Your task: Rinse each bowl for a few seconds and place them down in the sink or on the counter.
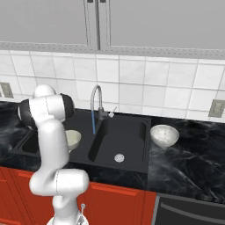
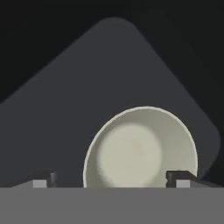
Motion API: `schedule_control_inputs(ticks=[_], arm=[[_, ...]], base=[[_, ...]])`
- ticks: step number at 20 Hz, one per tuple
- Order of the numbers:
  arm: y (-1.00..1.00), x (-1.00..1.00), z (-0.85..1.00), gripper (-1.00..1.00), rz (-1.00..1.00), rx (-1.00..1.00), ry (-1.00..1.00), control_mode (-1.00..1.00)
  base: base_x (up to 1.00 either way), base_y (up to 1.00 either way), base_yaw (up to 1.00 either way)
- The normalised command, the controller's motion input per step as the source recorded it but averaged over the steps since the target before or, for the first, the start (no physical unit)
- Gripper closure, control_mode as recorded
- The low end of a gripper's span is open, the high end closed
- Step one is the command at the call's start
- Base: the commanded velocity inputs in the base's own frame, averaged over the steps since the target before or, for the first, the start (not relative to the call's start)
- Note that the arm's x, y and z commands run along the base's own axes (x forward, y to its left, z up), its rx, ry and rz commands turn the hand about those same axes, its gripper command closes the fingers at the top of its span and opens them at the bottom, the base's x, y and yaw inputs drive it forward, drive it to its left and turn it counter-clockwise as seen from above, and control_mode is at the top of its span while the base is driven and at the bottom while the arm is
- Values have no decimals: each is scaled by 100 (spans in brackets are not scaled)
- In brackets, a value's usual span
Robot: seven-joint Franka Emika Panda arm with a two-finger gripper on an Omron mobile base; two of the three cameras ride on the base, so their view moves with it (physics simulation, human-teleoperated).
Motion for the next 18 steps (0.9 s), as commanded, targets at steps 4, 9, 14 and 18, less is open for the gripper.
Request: schedule_control_inputs(ticks=[4,9,14,18], arm=[[-7,-46,62,-100,-1,4,-6,-100],[-6,-48,62,-100,0,4,-6,-100],[-7,-56,62,-100,0,6,-5,-100],[-8,-60,61,-100,0,3,-6,-100]], base=[[0,0,0],[0,0,0],[0,0,0],[0,0,0]])
